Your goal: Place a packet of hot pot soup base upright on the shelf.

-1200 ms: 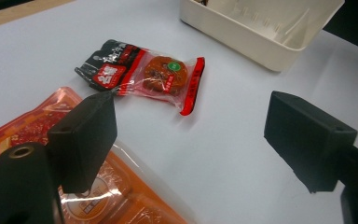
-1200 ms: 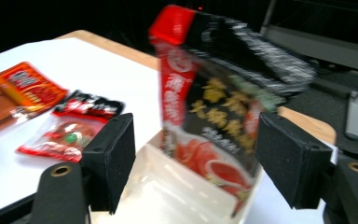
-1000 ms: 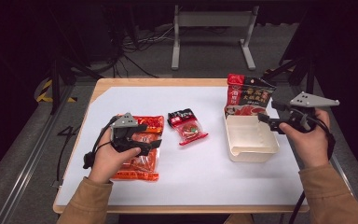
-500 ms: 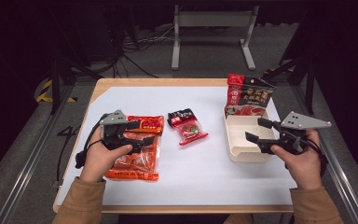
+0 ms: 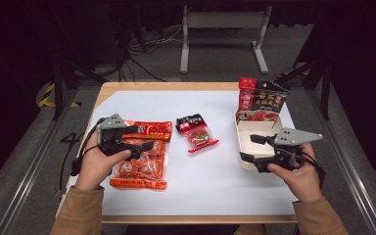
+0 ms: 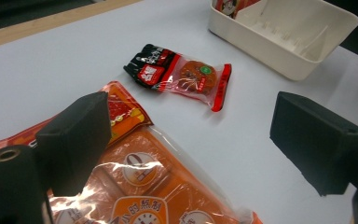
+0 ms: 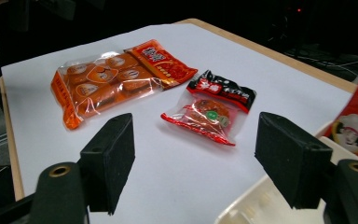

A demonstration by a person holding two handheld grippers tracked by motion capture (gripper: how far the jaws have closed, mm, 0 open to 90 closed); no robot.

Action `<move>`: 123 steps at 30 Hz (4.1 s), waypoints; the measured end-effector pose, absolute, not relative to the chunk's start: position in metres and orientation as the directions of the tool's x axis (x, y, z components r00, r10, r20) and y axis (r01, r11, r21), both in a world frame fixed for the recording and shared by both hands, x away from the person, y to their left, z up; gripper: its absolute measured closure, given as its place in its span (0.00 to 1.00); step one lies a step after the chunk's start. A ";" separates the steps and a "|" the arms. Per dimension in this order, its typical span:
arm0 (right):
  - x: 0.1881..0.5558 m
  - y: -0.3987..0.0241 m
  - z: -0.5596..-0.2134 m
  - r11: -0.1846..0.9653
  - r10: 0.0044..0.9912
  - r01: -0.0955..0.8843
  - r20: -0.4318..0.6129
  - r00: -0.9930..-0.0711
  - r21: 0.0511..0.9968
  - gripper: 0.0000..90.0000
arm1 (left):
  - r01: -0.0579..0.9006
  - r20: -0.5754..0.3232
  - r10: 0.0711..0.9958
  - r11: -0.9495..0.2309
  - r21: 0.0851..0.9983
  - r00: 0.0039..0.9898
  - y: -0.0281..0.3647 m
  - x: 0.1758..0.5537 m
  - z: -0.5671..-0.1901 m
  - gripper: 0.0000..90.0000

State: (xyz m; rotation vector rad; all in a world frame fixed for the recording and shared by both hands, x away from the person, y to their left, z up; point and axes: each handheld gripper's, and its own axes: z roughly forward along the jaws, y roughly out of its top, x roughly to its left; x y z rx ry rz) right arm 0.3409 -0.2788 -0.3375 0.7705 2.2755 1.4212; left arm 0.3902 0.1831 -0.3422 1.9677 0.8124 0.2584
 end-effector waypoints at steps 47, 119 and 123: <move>0.334 -0.251 -0.361 0.408 0.586 0.215 -0.074 -0.807 0.887 0.32 | 0.541 -0.118 0.888 -0.161 0.825 0.444 0.246 0.473 -0.416 0.18; 0.337 -0.246 -0.368 0.418 0.559 0.217 -0.062 -0.827 0.882 0.31 | 0.675 -0.250 0.840 -0.172 0.718 0.481 0.231 0.508 -0.457 0.92; 0.338 -0.246 -0.368 0.421 0.561 0.216 -0.066 -0.825 0.881 0.32 | 0.660 -0.236 0.831 -0.195 0.725 0.504 0.232 0.508 -0.458 0.99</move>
